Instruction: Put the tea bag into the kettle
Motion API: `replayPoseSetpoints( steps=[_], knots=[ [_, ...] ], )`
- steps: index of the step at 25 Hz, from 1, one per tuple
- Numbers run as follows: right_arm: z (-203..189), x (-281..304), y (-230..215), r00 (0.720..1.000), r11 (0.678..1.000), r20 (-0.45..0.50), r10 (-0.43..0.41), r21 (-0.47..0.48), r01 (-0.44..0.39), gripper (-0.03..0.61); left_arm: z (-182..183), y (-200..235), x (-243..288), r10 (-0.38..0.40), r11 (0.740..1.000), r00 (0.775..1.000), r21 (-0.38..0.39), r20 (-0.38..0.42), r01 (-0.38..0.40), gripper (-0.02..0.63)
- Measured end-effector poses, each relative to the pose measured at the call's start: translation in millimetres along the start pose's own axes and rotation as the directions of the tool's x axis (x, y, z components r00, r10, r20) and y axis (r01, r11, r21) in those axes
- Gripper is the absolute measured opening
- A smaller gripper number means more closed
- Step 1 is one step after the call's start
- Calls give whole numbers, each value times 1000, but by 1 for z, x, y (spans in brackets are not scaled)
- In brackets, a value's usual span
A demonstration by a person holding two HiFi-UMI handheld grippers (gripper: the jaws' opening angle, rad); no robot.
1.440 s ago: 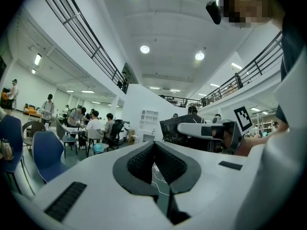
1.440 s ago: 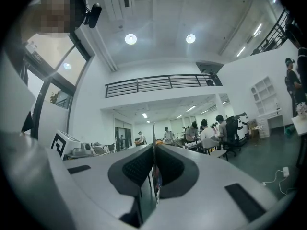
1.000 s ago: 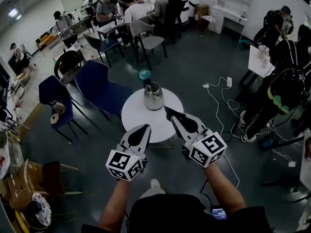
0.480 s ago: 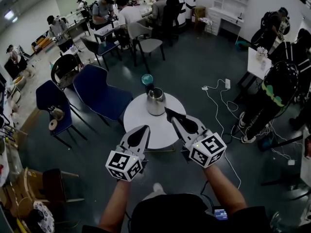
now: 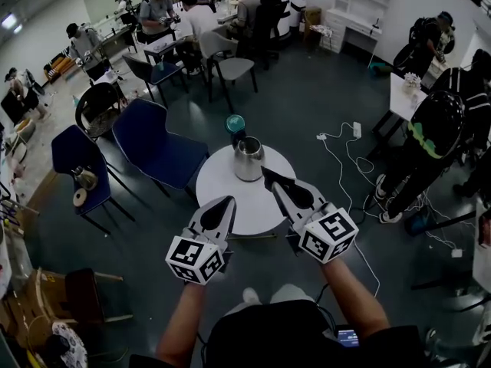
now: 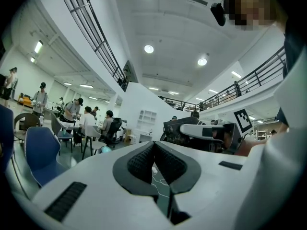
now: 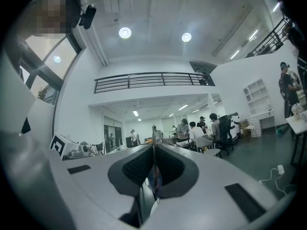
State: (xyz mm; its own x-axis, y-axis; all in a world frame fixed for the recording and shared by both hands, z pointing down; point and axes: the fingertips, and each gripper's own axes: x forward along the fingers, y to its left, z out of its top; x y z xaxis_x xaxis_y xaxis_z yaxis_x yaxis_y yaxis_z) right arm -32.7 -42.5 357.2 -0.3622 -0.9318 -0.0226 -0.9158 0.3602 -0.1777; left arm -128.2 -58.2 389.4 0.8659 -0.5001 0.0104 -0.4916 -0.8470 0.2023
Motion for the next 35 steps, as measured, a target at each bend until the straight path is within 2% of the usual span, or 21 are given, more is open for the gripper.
replayPoseSetpoints(
  steps=[6, 16, 35],
  knots=[
    [-9, 4, -6, 1000, 1000, -6, -9, 11, 9, 31, -12, 5, 1, 12, 1000, 1000, -10, -10, -12, 15],
    [-3, 25, 0, 1000, 1000, -4, 9, 6, -9, 31, -10, 26, -4, 35, 998, 999, -44, -8, -35, 15],
    [17, 53, -78, 999, 999, 10, 49, -14, -49, 31, -2, 33, 73, 67, 997, 998, -32, 7, -66, 15]
  ],
)
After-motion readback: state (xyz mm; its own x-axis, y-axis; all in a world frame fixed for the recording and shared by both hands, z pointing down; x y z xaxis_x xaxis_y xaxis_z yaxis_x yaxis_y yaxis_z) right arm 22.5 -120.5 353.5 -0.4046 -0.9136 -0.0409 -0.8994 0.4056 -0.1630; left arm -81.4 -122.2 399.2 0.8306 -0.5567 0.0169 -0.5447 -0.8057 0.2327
